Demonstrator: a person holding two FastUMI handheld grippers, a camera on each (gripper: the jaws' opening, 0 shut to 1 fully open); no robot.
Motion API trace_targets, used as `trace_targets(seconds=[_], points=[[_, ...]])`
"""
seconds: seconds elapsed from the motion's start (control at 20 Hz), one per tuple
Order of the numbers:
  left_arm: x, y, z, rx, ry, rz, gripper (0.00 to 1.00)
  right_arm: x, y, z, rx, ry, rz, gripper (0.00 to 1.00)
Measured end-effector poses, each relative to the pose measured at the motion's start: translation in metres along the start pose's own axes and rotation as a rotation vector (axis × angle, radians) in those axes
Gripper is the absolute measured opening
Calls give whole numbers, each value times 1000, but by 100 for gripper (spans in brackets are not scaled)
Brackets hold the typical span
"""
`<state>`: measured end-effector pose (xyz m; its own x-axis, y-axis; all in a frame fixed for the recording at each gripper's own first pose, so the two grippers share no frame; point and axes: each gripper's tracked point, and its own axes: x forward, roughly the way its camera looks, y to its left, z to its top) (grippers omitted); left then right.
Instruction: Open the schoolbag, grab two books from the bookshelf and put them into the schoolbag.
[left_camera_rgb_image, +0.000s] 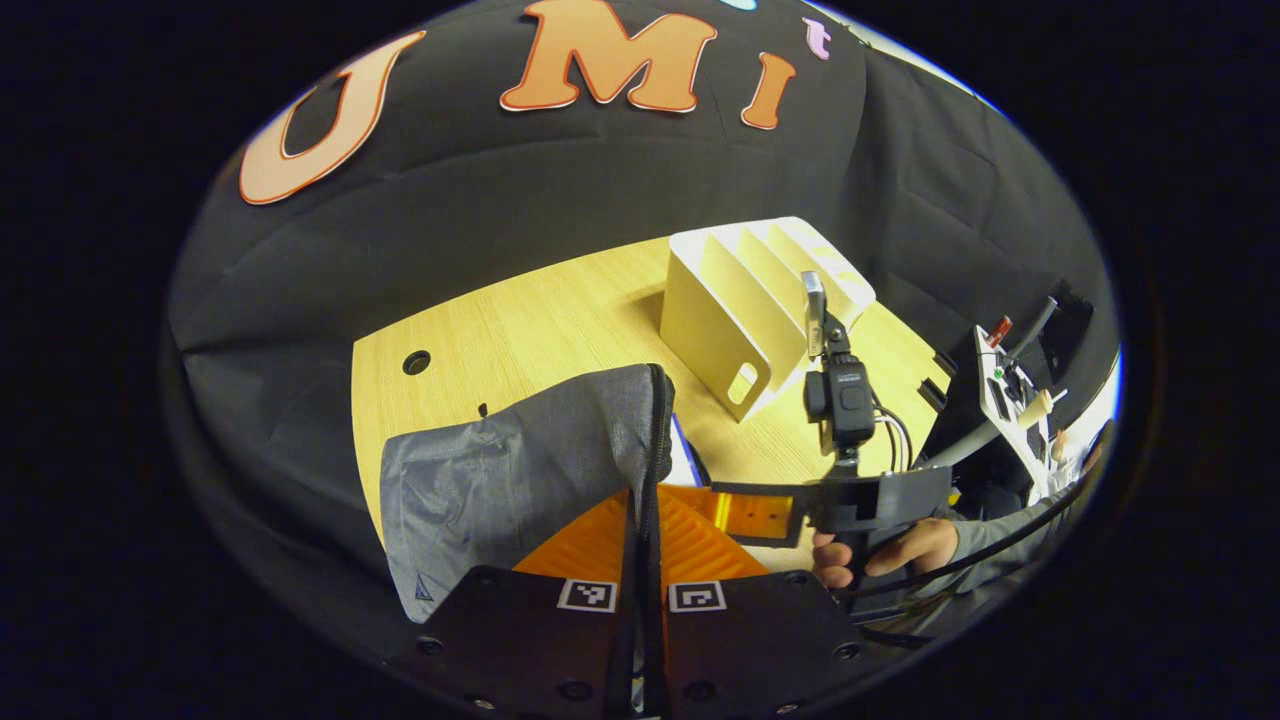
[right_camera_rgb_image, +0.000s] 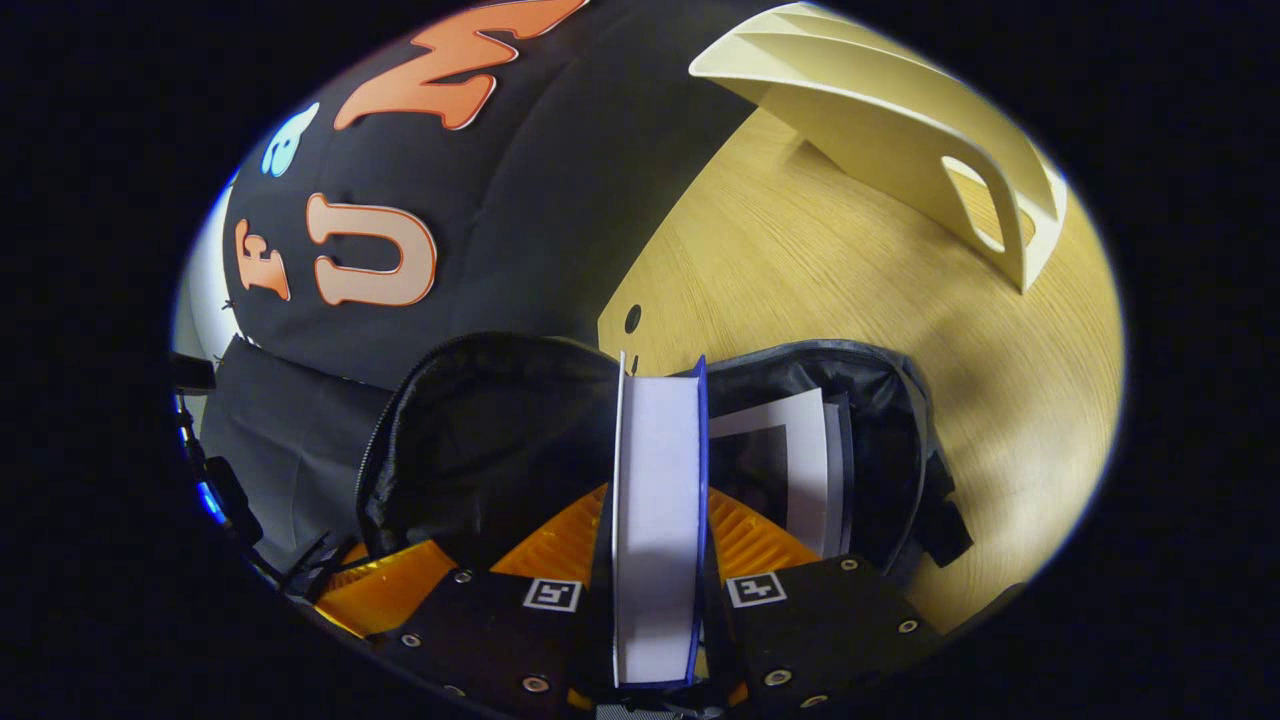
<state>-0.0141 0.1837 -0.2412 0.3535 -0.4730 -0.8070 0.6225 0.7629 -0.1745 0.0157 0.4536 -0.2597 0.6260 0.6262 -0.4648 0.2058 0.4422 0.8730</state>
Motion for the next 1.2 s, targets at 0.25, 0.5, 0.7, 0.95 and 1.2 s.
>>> trace_targets(seconds=[0.25, 0.5, 0.7, 0.95, 1.2], points=[[1, -3, -3, -13, 4, -7, 5, 21, -2, -6, 2, 54, -7, 39], [9, 0, -14, -40, 13, -24, 5, -13, -45, 6, -168, 104, -232, 49], [17, -2, -19, -22, 19, 19, 5, -62, -65, 32, -305, 53, -318, 80], [28, -16, -20, 41, 42, 95, 16, -125, -74, 86, -442, -46, -375, 90], [32, -55, 2, 85, -2, 143, 33, -173, -73, 145, -557, -151, -406, 96]])
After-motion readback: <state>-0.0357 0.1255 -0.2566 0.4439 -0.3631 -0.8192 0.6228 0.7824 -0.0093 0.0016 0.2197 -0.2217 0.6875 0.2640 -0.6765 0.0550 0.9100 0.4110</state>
